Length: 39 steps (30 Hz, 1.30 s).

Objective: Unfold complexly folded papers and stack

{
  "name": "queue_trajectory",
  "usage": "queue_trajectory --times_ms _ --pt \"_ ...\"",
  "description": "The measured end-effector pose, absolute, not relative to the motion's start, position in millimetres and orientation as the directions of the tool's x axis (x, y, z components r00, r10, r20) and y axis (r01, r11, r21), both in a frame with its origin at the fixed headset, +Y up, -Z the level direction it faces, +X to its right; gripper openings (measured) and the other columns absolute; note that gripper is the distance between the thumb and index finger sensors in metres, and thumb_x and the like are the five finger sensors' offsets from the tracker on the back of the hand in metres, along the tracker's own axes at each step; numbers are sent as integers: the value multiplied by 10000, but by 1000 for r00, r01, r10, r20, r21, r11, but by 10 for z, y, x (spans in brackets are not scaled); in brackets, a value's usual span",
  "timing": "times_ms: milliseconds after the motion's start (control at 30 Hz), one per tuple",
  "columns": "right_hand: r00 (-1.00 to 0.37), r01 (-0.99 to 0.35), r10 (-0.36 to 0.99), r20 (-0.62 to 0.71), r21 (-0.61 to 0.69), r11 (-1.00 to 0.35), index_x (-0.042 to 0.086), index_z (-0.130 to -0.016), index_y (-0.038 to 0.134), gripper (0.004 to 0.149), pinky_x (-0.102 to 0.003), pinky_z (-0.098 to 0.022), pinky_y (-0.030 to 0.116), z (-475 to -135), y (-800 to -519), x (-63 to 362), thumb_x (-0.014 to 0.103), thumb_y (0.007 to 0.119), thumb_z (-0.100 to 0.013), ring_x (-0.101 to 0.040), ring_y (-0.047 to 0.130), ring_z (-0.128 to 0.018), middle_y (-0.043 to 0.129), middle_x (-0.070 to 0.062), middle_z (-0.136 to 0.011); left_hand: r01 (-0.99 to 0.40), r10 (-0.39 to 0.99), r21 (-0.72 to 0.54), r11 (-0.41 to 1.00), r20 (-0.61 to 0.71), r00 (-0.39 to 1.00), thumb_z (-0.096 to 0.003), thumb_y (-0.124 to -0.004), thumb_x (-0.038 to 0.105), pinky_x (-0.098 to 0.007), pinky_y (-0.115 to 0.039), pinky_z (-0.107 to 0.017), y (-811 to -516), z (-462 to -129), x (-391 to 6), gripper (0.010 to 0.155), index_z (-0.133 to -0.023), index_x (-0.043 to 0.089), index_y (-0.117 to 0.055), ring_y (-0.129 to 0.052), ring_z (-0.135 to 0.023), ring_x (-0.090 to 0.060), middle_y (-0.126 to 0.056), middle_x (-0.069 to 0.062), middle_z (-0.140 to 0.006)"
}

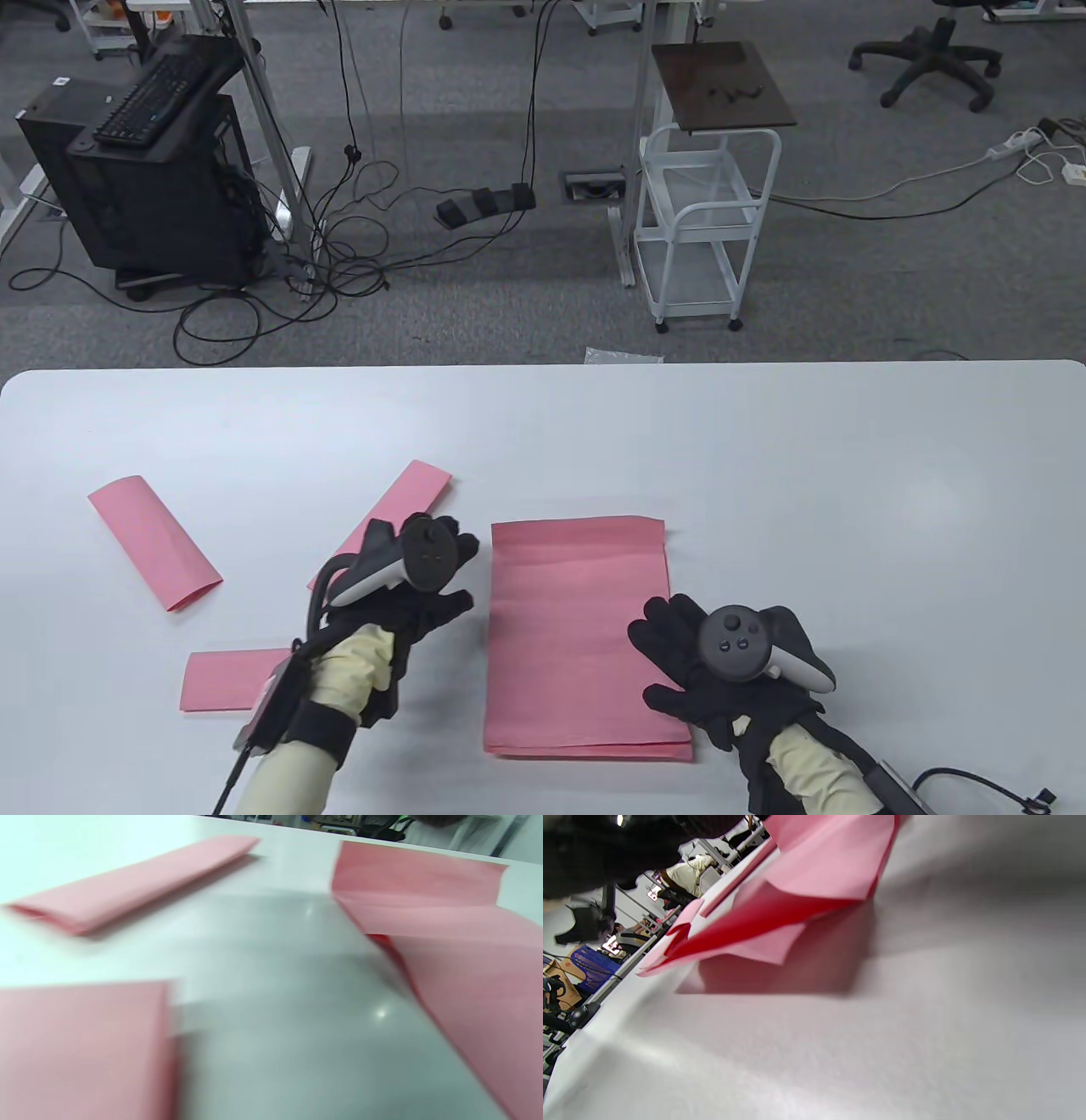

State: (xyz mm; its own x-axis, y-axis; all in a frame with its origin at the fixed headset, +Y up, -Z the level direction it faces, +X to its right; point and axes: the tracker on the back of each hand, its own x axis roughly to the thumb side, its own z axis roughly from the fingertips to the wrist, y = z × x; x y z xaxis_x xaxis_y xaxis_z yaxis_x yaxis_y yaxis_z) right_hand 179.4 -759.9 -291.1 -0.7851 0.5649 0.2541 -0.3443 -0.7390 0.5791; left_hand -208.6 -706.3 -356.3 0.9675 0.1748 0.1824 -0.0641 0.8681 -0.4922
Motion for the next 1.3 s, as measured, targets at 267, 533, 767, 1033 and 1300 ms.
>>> queue_trajectory --times_ms 267,533,767,1033,1300 --pt "-780 -383 570 257 523 -761 421 -1068 214 654 -495 -667 -116 -2748 -7436 1805 506 589 -538 -107 -110 -1021 32 155 -1153 -154 127 -609 778 -88 988 -514 -724 527 -564 38 -718 -7152 -3047 -3121 805 -1072 444 -150 37 -1111 -212 2 131 -1173" --pt "-798 -363 541 264 507 -782 421 -1066 216 654 -493 -666 -117 -2713 -7480 1801 504 591 -537 -105 -110 -1020 34 156 -1152 -188 84 -668 720 -185 979 -497 -774 489 -563 28 -731 -7544 -2789 -3423 871 -1042 480 -94 47 -1109 -194 30 153 -1158" --pt "-798 -355 543 261 524 -774 422 -1066 216 655 -492 -665 -120 -2726 -7532 1773 502 593 -537 -103 -110 -1020 36 155 -1153 -326 178 -597 733 -294 939 -503 -757 445 -549 12 -744 -7771 -2763 -3607 796 -1036 495 -168 2 -1120 -164 -24 197 -1153" --pt "-799 -353 543 258 531 -771 420 -1066 218 652 -493 -665 -119 -2719 -7536 1762 502 591 -538 -105 -107 -1021 39 153 -1155 -325 203 -542 775 -273 940 -508 -702 467 -555 -83 -782 -7719 -2806 -3631 659 -1062 463 -345 -174 -1157 -174 -197 168 -1187" --pt "-795 -364 556 244 542 -757 421 -1067 220 650 -493 -666 -120 -2725 -7543 1761 500 590 -539 -106 -106 -1022 42 150 -1157 -293 242 -247 924 -217 946 -518 -642 462 -563 -453 -797 -7572 -2847 -3555 497 -1002 353 -684 -645 -1075 -293 -684 26 -1122"
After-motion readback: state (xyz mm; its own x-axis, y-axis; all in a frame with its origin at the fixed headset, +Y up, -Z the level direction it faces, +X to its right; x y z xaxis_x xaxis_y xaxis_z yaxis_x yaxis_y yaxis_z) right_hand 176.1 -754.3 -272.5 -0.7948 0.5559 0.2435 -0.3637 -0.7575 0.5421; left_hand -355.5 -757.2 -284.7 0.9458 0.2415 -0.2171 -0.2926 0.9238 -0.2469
